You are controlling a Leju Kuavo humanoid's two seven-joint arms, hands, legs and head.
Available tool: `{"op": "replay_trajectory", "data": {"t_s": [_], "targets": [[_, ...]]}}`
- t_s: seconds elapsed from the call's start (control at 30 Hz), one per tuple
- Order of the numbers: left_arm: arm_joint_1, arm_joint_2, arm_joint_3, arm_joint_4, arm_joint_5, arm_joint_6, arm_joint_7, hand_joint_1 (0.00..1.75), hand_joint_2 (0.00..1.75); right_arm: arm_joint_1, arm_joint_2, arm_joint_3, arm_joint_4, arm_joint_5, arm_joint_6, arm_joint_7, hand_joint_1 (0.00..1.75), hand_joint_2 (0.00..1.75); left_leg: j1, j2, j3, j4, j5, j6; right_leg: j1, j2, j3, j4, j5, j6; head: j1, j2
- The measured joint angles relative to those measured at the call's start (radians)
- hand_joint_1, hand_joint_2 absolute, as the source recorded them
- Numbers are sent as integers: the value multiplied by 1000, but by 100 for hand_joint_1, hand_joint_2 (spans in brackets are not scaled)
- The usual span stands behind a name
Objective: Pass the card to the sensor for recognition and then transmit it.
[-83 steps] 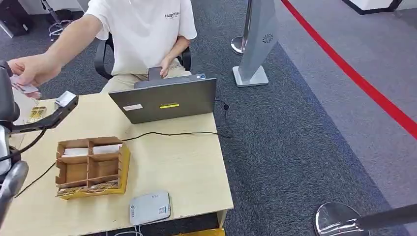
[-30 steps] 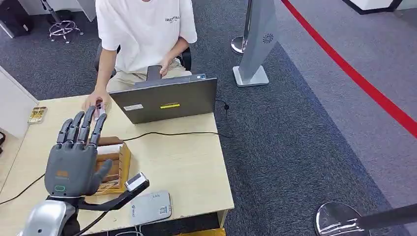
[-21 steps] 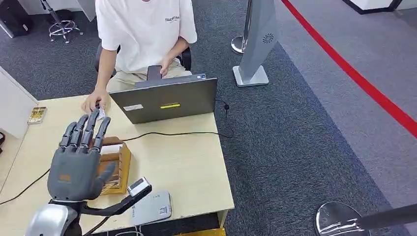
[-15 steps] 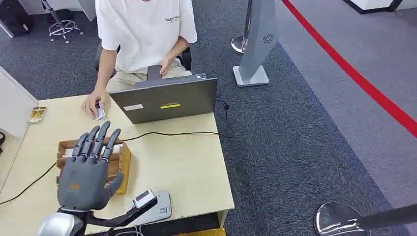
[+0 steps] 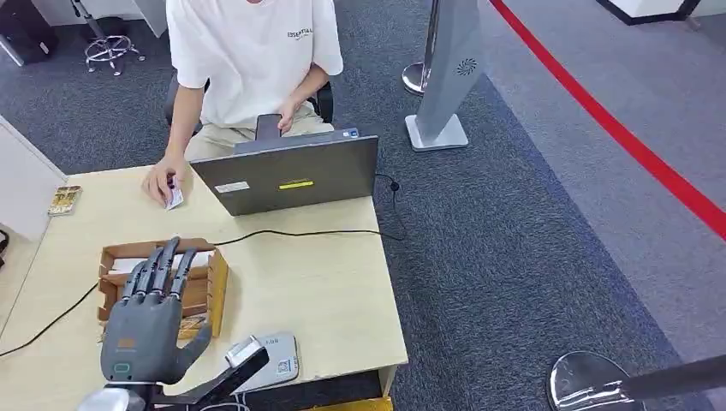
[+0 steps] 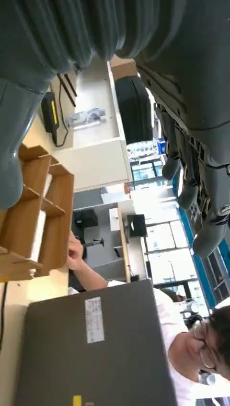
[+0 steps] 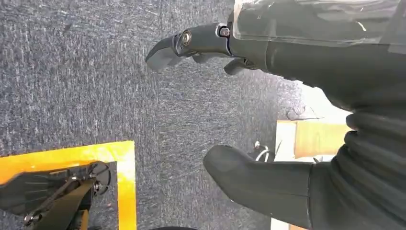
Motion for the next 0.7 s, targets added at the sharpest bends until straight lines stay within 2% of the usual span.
{"op": "replay_trajectory", "data": {"t_s": [0.17,0.3,0.7], "targets": [[24,-18,39,16,0,0,-1,0,175,11,0,0,-11,34,21,-31,0,175,0,0,0,0,0,0,0,0,0,0,0,0,0,0],[39,-20,66,31,0,1,21,0,175,18,0,0,-19,34,34,-36,0,175,0,0,0,0,0,0,0,0,0,0,0,0,0,0],[80,-21,121,60,0,3,19,0,175,37,3,5,-47,42,37,-22,0,175,0,0,0,0,0,0,0,0,0,0,0,0,0,0]]}}
